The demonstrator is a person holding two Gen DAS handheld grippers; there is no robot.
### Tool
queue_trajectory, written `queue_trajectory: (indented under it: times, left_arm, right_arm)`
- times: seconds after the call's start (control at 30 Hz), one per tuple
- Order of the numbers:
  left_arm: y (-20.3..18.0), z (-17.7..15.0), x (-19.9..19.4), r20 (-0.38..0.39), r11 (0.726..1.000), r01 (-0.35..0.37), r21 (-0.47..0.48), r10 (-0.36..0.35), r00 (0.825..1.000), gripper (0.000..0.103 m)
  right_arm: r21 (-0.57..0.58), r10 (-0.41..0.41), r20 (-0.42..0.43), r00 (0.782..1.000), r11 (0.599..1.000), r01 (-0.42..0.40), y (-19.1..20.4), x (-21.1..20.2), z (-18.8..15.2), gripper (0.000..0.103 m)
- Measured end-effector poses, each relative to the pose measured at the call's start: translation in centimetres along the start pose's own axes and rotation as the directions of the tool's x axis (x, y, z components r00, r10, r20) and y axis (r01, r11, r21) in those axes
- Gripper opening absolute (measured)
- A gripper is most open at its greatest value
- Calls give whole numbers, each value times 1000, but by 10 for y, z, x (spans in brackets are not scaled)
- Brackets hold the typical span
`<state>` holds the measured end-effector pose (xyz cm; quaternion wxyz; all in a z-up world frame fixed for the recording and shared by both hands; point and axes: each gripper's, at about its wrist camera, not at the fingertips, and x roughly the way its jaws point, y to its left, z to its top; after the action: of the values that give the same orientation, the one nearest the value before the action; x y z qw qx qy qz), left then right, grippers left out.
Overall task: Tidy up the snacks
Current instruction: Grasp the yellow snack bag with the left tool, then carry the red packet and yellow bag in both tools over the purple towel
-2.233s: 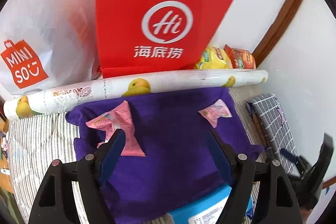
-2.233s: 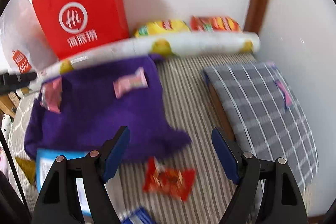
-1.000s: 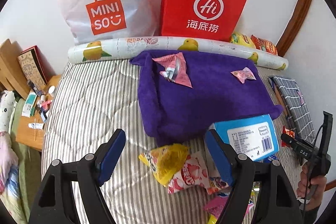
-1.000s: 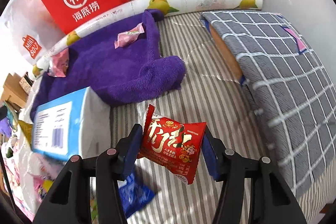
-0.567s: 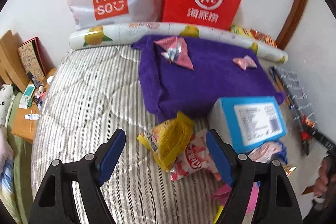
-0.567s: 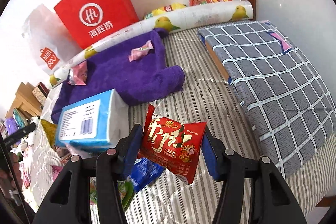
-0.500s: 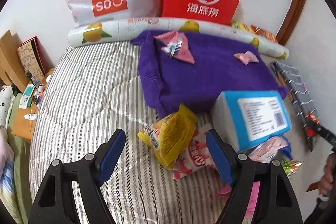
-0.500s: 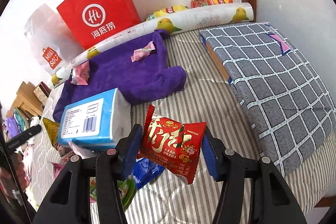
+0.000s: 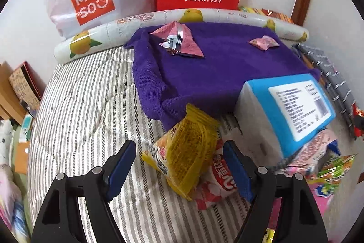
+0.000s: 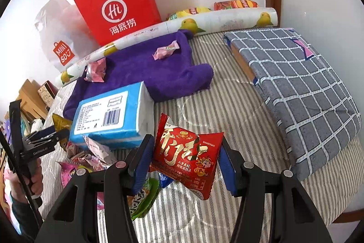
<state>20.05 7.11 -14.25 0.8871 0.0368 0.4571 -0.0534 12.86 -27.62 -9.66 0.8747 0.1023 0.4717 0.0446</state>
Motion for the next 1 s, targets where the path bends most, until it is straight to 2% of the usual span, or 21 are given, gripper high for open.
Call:
queue_trajectory:
  times: [0.07,0.13,0.33,0.57,1.0]
  left_arm:
    - [0,-1,5,-8,1000,11,5,-10,1000,74]
    - [2,-2,9,-23,1000,29,-2,-29,999,64]
    - [9,-5,6,-7,998,64,-11,-64,998,57]
    - [14,-8,-8,5,997,74,-5,-74,997,54]
    - [24,-26,-59,57,996,80,-39,-78,995,51]
  right_arm:
    - [7,0,-5,1000,1000,0,1,2,-3,55]
    - [12,-7,-9,1000,1000,7,1,3,-6,55]
    - [18,-22,-13,1000,1000,22,1,4,-13,55]
    - [22,-15,4,1000,1000,14,8,-5,-18,55]
    - [-15,28,52,998,1000,-27,29,-38,-32,55]
